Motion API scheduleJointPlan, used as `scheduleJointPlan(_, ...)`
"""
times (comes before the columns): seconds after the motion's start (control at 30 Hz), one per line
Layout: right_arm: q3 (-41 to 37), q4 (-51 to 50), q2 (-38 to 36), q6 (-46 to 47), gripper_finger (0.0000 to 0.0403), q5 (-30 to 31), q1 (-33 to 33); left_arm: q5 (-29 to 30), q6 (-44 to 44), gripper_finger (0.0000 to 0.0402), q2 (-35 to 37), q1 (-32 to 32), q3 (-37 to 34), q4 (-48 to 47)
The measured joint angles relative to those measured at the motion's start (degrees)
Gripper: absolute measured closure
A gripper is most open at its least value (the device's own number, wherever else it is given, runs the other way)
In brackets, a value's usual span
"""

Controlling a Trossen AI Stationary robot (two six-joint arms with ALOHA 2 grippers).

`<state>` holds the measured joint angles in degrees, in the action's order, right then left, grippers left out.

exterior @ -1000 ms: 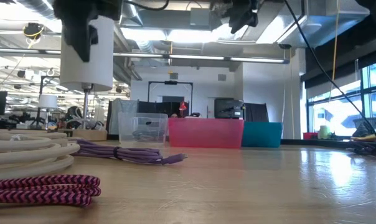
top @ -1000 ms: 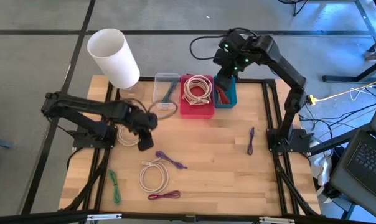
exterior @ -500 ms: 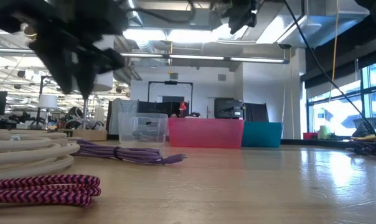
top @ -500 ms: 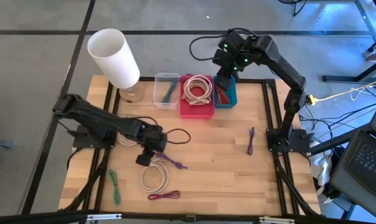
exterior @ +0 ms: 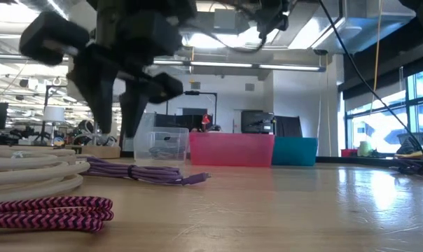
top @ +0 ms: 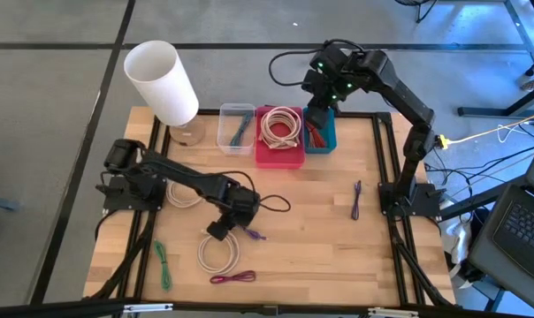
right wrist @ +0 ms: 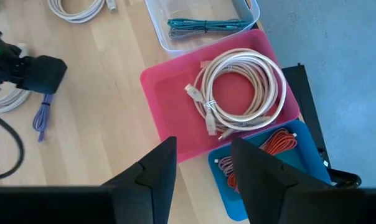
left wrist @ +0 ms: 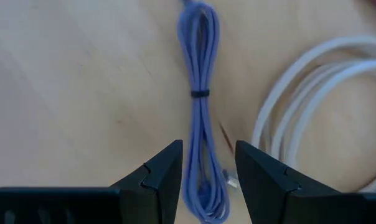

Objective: Pick & Place USB Port
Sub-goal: Put the purple charger cable into the blue bin

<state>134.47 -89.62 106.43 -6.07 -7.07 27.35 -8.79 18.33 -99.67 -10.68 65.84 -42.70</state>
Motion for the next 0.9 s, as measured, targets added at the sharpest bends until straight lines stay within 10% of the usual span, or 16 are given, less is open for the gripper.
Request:
scheduleJointPlan(0.5, 0.0, 0.04, 0.0, -1.92, 0.0248, 0.0, 0.0, 3.04, -0.34, 0.0267, -9.22, -1.01, 0.22, 2.58)
scheduleJointPlan(0.7, 0.0, 0.02, 0.0, -2.09, 0.0248, 0.0, 0.0, 6.05, -5.24, 0.0377, -7.93, -0.61, 0.05, 3.06)
scheduleJointPlan(0.9, 0.0, -0.5, 0.01, -2.11, 0.0248, 0.0, 0.0, 7.79, -10.6, 0.039, 1.16, 2.13, -0.18, 0.63)
